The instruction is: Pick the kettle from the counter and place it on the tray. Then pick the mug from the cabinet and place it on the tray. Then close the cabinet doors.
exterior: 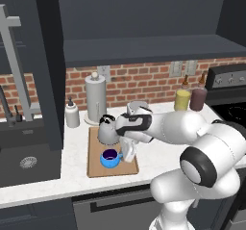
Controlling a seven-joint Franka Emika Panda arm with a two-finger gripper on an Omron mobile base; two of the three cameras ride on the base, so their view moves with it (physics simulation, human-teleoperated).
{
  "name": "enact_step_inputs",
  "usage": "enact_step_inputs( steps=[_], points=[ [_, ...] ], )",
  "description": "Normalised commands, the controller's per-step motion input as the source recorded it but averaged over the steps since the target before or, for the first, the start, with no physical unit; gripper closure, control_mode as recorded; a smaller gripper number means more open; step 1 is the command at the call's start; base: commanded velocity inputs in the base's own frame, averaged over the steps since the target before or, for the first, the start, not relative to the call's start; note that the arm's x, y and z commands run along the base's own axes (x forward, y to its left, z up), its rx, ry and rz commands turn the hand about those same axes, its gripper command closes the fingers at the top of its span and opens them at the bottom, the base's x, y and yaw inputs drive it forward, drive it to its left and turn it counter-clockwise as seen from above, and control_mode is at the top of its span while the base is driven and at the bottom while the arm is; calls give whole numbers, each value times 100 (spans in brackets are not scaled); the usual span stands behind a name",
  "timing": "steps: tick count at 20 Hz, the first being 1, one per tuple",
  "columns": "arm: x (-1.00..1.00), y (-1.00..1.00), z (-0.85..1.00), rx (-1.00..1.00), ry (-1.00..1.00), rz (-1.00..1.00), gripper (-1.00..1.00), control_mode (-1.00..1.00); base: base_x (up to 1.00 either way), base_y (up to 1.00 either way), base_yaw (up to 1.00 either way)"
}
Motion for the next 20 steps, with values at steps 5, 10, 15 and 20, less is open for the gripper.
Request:
enact_step_inputs(
  steps=[5,10,15,20],
  points=[
    [-15,-12,21,0,0,0,-100,-100,0,0,0],
    [-23,-18,28,0,0,0,-100,-100,0,0,0],
    [-18,-19,49,0,0,3,-100,-100,0,0,0],
    [-40,-8,50,0,-3,0,-100,-100,0,0,0]
  ],
)
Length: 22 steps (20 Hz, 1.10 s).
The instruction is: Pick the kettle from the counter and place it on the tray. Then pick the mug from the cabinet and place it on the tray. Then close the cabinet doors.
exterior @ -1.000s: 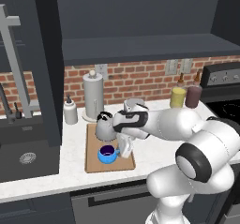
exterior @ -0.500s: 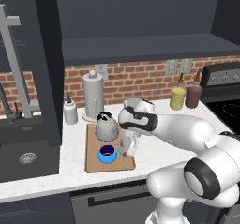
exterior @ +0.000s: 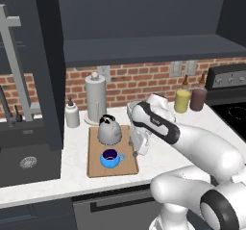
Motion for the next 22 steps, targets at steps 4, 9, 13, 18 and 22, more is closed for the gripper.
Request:
enact_step_inputs(
  steps=[4,9,13,18,22],
  points=[
    [-48,-1,49,0,-11,0,-100,-100,0,0,0],
    [-48,-1,54,0,-13,0,-100,-100,0,0,0],
    [-47,-1,48,0,-8,0,-100,-100,0,0,0],
    [-49,-7,55,0,-14,0,-100,-100,0,0,0],
    [-41,-2,53,0,-15,0,-100,-100,0,0,0]
  ],
)
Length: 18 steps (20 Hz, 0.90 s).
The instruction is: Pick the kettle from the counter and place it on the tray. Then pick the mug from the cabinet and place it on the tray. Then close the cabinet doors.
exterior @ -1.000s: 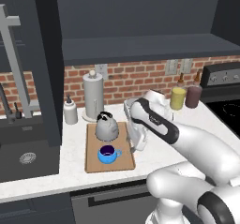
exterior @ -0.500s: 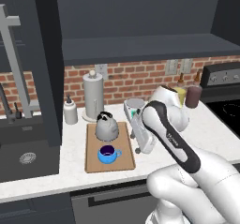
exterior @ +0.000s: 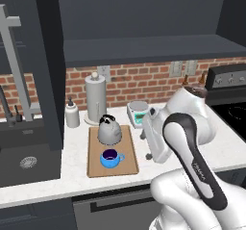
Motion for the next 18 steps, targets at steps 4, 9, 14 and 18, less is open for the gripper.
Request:
enact_step_inputs(
  steps=[4,9,14,18],
  points=[
    [-40,0,46,0,-19,0,-100,-100,0,0,0],
    [-30,0,41,0,-16,0,-100,-100,0,0,0],
    [-30,-8,39,0,-22,0,-100,-100,0,0,0],
    [-19,-3,39,0,-23,1,-100,-100,0,0,0]
  ],
)
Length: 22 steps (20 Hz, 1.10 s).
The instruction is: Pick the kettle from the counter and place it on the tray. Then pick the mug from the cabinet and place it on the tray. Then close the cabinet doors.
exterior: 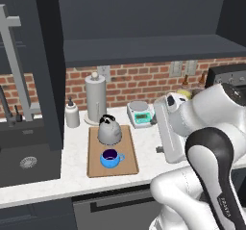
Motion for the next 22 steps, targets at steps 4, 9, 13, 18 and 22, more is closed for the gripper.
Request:
enact_step_inputs(
  steps=[4,9,13,18,22],
  points=[
    [-16,1,44,0,-34,11,-100,-100,0,0,0],
    [-25,6,43,1,-34,16,-100,-100,0,0,0],
    [-26,31,38,0,-32,13,-100,-100,0,0,0],
    [-31,47,27,0,-12,10,-100,-100,0,0,0],
    [-40,43,24,0,-10,11,-100,-100,0,0,0]
  ],
)
